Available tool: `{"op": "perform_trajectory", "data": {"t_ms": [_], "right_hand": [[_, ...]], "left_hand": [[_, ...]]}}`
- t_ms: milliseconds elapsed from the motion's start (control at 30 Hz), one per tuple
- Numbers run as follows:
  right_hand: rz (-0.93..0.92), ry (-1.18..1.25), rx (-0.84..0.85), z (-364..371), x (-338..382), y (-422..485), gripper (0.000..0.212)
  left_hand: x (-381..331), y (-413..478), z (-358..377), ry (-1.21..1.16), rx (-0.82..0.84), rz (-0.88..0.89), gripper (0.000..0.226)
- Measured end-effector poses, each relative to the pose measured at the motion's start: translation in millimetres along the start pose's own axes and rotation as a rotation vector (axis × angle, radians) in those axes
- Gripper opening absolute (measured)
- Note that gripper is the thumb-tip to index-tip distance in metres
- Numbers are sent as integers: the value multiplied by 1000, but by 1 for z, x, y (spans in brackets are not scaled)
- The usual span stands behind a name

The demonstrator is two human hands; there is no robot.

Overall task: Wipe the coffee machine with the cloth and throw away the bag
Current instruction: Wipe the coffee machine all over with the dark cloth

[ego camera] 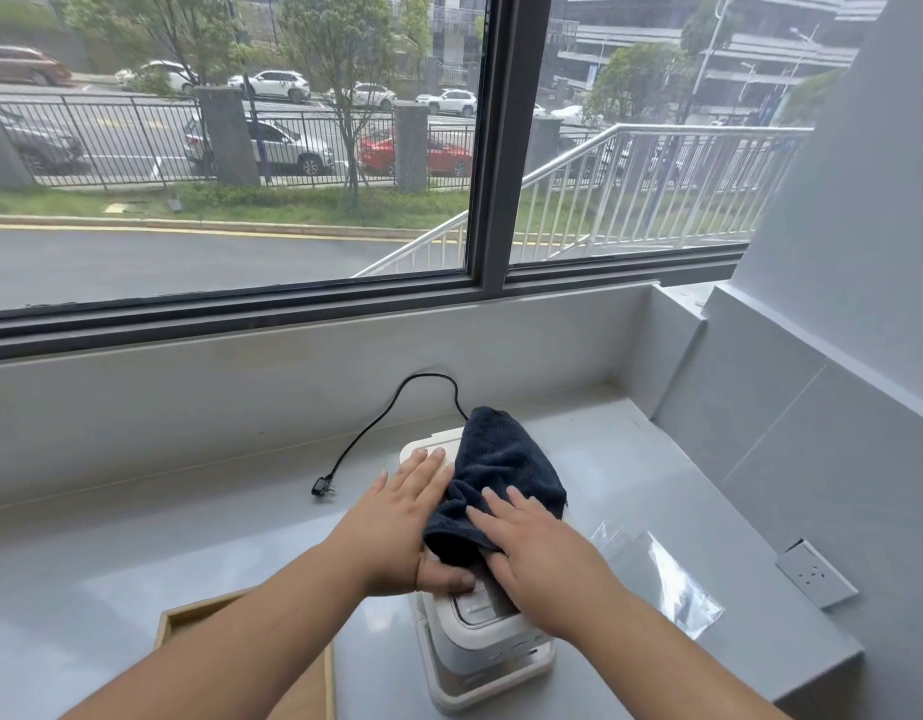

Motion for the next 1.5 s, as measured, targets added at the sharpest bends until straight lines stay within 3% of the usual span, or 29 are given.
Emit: {"op": "perform_trajectory", "data": {"t_ms": [100,367,600,700,833,1167,1267,1400,1500], "right_hand": [[4,-12,-9,-4,3,22,56],[-19,24,-43,-16,10,54,46],[-73,25,-86,-25,25,74,43],[-108,4,-82,-20,25,65,45],[-154,42,-52,-12,33,41,45],[-153,132,-54,-6,25,-32,48],[-166,139,-5,-2,19,-54,48],[-148,172,55,2,8,-72,61],[-93,199,7,-8,3,-72,56]], "left_hand": [[0,-1,-4,-36,-19,22,133],[7,-3,-4,25,-34,-79,155],[15,-4,-8,16,-27,-159,156],[13,-2,-8,32,-5,-154,162],[12,-5,-13,-45,-52,-156,152],[3,1,-34,132,8,-104,156],[8,5,-44,127,30,-95,132],[5,4,-56,26,-38,-92,62],[-6,2,-55,2,-131,-90,38]]}}
Point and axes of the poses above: each hand's wrist, its own y-axis towards the middle knuckle, its own z-axis out of the palm, x = y × z, the point moved 10 cm from there along y, towards the middle knuckle, and after that the axes turned 1 degree about x, right-handed, at the moved point
